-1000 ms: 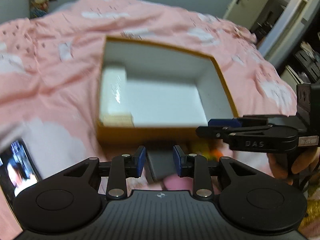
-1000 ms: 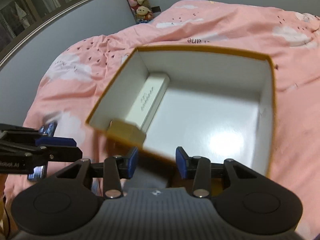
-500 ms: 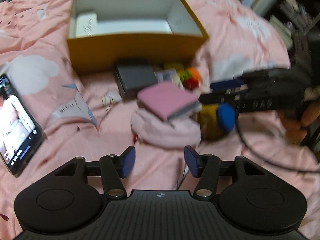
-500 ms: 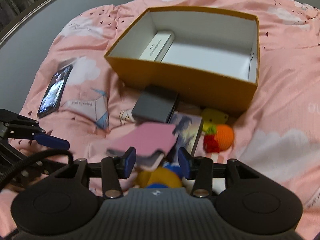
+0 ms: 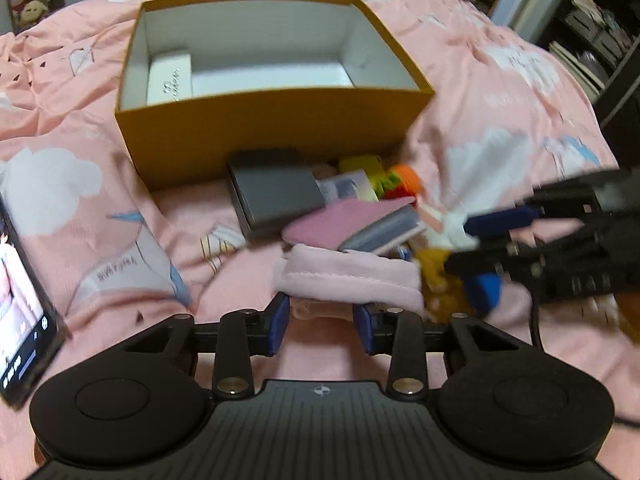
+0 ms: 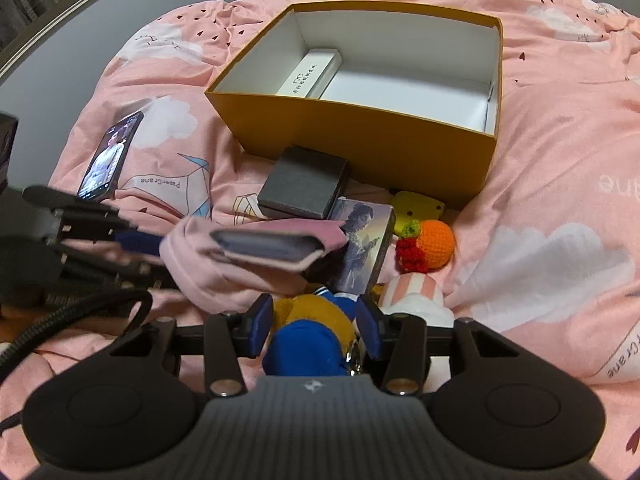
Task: Organize objects
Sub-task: 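Move both tools back to the pile and reach for the pink items, then grasp the pink backpack with the left tool while the right tool grasps the pink wallet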
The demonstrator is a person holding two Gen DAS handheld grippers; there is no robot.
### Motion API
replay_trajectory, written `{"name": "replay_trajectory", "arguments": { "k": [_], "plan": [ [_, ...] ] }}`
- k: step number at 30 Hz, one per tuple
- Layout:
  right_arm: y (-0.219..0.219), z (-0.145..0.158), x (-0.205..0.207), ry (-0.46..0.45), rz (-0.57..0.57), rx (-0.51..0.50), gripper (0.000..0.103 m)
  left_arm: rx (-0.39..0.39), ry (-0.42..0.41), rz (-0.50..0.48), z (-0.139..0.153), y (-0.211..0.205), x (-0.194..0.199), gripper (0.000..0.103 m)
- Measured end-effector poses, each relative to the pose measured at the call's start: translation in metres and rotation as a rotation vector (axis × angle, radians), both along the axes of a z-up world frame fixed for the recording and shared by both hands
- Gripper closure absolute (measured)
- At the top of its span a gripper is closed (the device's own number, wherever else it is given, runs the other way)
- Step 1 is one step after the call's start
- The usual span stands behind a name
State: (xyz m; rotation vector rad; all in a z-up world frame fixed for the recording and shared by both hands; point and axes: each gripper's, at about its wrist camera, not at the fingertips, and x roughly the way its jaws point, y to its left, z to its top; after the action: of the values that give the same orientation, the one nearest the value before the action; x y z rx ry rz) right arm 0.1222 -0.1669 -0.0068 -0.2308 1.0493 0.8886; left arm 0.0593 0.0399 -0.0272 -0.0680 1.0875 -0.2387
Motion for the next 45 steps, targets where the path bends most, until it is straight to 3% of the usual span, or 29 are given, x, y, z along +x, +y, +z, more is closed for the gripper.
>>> {"name": "replay_trajectory", "arguments": {
  "k": [4, 8, 14, 18, 20, 22, 28, 33, 38, 45],
  "plan": [
    [0.01, -0.002, 0.004, -0.018, 0.02, -0.007, 0.059, -0.042, -0.031, 0.02, 0.001, 0.008, 0.017, 0.061],
    [0.022, -0.004, 0.013, -0.025, 0.026, -0.002, 0.071, -0.074, -0.083, 0.043, 0.003, 0.014, 0.033, 0.063],
    [0.032, -0.011, 0.032, -0.014, -0.015, 0.012, 0.075, -0.173, -0.09, 0.081, -0.002, 0.028, 0.05, 0.062],
    [0.037, -0.016, 0.043, -0.009, -0.052, 0.024, 0.079, -0.148, -0.068, 0.141, -0.012, 0.032, 0.064, 0.059],
    [0.041, -0.021, 0.049, -0.015, -0.08, 0.017, 0.08, -0.15, -0.048, 0.143, -0.018, 0.03, 0.068, 0.052],
    [0.042, -0.023, 0.054, -0.019, -0.096, 0.015, 0.08, -0.163, -0.031, 0.141, -0.021, 0.029, 0.067, 0.04],
    [0.036, -0.026, 0.063, -0.014, -0.129, 0.009, 0.077, -0.172, -0.009, 0.179, -0.026, 0.034, 0.061, 0.023],
    [0.03, -0.035, 0.08, 0.023, -0.189, 0.01, 0.06, -0.218, 0.008, 0.2, -0.037, 0.036, 0.067, 0.021],
    [0.028, -0.049, 0.094, 0.114, -0.214, 0.039, 0.056, -0.24, 0.044, 0.178, -0.047, 0.028, 0.071, 0.021],
    [0.029, -0.055, 0.096, 0.126, -0.214, 0.049, 0.057, -0.286, 0.088, 0.199, -0.056, 0.03, 0.074, 0.024]
  ]
}}
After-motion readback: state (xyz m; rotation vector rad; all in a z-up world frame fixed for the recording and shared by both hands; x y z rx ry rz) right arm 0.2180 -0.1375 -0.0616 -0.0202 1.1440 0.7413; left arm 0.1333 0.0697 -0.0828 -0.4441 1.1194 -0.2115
